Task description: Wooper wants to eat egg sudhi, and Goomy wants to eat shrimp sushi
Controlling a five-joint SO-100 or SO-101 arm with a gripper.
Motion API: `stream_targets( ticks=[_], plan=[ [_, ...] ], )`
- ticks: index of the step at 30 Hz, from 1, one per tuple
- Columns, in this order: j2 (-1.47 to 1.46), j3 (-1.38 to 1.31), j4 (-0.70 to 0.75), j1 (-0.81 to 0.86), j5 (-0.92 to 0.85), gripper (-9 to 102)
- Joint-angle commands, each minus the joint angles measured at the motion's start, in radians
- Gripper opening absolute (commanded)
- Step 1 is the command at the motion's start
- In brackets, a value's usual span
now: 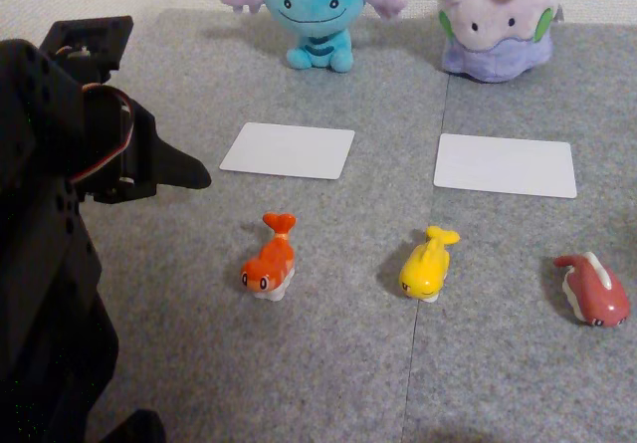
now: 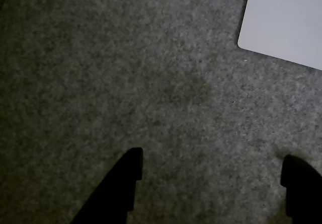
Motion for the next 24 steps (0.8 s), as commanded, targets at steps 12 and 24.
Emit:
stream_targets(
  ticks=[12,24],
  plan=[
    [0.018,-0.005,0.003,-0.009,-0.080,32],
    [0.006,-0.084,-0.012,0.091,-0.089,32]
  ],
)
